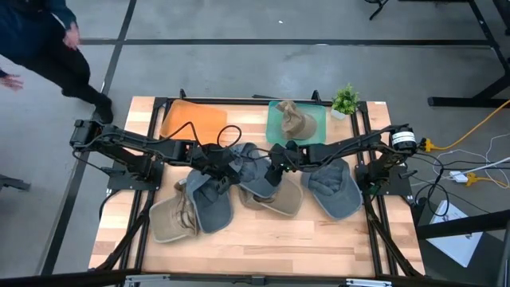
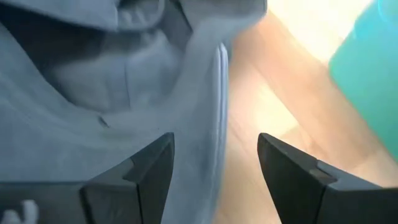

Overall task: Pick & Place hat
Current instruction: Put the middle gray cap into the orange bin

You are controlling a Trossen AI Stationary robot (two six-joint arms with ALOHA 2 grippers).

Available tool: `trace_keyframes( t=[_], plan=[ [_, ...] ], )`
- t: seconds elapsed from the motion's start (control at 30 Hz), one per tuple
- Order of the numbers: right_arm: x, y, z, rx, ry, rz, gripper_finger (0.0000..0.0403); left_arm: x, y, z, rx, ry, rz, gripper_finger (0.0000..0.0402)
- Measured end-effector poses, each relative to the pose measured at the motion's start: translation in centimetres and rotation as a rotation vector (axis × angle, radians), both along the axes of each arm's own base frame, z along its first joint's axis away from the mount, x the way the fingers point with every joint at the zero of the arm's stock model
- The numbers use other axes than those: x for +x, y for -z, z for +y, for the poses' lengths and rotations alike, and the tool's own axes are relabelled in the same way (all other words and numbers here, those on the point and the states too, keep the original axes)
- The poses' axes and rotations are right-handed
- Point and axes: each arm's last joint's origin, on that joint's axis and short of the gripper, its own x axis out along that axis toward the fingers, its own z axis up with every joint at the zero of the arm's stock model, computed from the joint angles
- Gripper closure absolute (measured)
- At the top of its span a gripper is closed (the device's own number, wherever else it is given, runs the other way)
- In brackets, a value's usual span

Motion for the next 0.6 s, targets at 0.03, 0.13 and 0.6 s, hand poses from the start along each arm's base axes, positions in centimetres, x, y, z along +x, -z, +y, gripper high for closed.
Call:
trace_keyframes(
  t=[0.03,0.13,0.6],
  plan=[
    [-0.1,0.1,-0.1,0.017,-0.008,0.008,0.0173,0.0,0.0,0.0,0.002,-0.002,0.000,0.0217],
    [0.0,0.1,-0.5,0.082,-0.039,-0.001,0.0173,0.0,0.0,0.1,0.011,-0.013,-0.001,0.0217],
    [0.6,2.4,-1.2,0.245,-0.058,0.033,0.0242,0.0,0.0,0.1,0.017,-0.020,-0.001,0.0217]
  ],
)
